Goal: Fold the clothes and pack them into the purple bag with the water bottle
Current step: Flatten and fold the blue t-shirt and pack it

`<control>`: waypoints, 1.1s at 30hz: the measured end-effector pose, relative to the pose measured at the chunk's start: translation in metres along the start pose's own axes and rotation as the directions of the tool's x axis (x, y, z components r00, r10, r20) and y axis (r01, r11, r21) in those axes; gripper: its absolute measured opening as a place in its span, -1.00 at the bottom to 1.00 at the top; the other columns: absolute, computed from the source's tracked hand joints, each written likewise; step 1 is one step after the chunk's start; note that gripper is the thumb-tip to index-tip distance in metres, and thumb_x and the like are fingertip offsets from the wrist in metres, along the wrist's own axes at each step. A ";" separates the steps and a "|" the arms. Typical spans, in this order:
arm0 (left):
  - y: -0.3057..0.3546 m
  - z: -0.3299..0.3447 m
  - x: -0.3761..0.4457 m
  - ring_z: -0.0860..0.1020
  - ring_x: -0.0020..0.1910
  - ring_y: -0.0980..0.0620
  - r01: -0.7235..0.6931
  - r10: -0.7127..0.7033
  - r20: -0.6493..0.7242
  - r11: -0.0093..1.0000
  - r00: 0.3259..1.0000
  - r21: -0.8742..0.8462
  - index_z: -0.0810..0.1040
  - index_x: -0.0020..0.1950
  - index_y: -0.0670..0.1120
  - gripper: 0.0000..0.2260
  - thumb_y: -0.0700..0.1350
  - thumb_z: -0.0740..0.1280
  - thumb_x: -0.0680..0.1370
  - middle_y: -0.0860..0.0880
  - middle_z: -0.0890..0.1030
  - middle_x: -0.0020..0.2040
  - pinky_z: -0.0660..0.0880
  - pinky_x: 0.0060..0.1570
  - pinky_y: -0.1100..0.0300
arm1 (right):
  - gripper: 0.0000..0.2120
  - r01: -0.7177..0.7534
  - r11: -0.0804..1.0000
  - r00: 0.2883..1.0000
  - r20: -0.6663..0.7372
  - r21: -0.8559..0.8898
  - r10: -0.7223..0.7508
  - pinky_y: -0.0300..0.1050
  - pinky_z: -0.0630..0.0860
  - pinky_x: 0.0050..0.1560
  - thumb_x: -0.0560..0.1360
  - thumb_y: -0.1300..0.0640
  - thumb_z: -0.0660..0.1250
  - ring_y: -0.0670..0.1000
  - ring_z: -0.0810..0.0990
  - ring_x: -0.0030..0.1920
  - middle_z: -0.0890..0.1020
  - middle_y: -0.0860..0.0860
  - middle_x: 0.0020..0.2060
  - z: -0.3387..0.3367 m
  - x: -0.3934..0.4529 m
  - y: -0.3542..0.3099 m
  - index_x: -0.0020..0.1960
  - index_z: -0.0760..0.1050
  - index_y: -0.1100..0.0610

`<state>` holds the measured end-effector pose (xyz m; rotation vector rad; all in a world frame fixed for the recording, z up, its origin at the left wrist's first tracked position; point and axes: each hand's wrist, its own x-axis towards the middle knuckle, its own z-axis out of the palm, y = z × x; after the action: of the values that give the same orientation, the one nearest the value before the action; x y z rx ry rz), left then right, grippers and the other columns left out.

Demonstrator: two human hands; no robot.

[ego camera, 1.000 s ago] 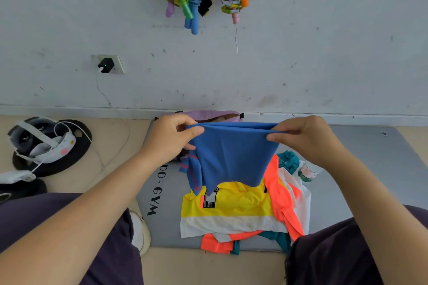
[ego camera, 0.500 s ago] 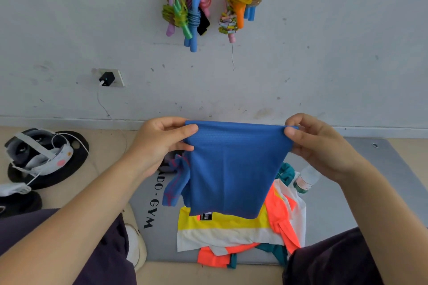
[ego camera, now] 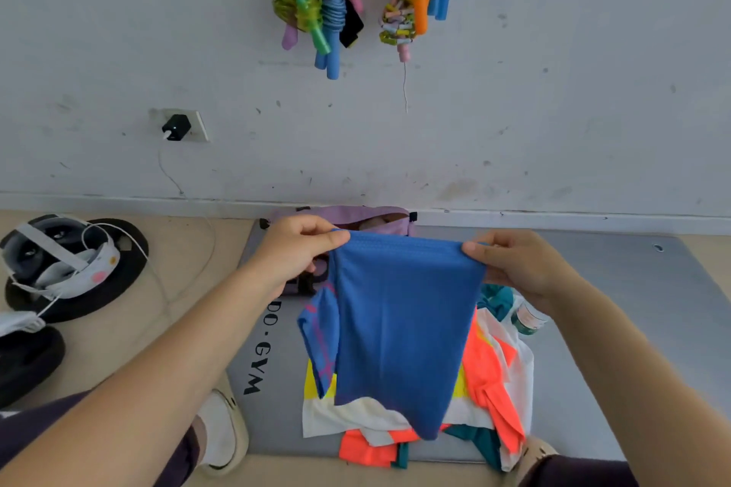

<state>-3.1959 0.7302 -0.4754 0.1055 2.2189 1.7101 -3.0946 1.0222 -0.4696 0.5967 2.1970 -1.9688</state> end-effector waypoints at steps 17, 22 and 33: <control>-0.255 0.125 0.007 0.66 -0.28 -0.14 0.397 -0.463 -0.214 0.871 0.860 -0.289 0.53 -0.16 -0.13 -0.87 -0.25 0.46 0.48 -0.24 0.65 -0.11 0.61 -0.35 0.15 | -0.96 -0.189 0.932 0.851 -0.422 0.310 0.313 -0.01 0.62 -0.21 0.50 0.27 0.41 0.15 0.69 -0.26 0.65 0.26 -0.18 0.074 0.033 0.255 -0.13 0.60 0.23; -0.341 0.136 -0.018 0.59 -0.46 0.07 0.633 -0.686 -0.161 0.721 0.709 -0.282 0.47 0.15 -0.29 -0.71 -0.34 0.45 0.47 -0.29 0.61 -0.03 0.58 -0.41 0.22 | -0.80 -0.413 0.851 0.766 -0.381 0.324 0.517 -0.14 0.60 -0.41 0.47 0.38 0.37 0.02 0.67 -0.43 0.63 0.30 -0.16 0.091 0.031 0.335 0.04 0.43 0.22; -0.358 0.122 -0.011 0.66 -0.39 0.04 0.747 -0.766 0.021 0.619 0.642 -0.245 0.52 0.04 -0.21 -0.86 -0.18 0.40 0.56 -0.20 0.65 -0.20 0.63 -0.31 0.23 | -0.89 -0.592 0.785 0.748 -0.237 0.184 0.620 -0.15 0.54 -0.32 0.51 0.18 0.41 -0.04 0.60 -0.43 0.65 0.13 -0.27 0.086 0.030 0.365 -0.04 0.58 0.23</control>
<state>-3.0967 0.7422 -0.8406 -0.8708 1.6735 1.4374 -2.9993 0.9699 -0.8293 1.4812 1.6966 -1.7010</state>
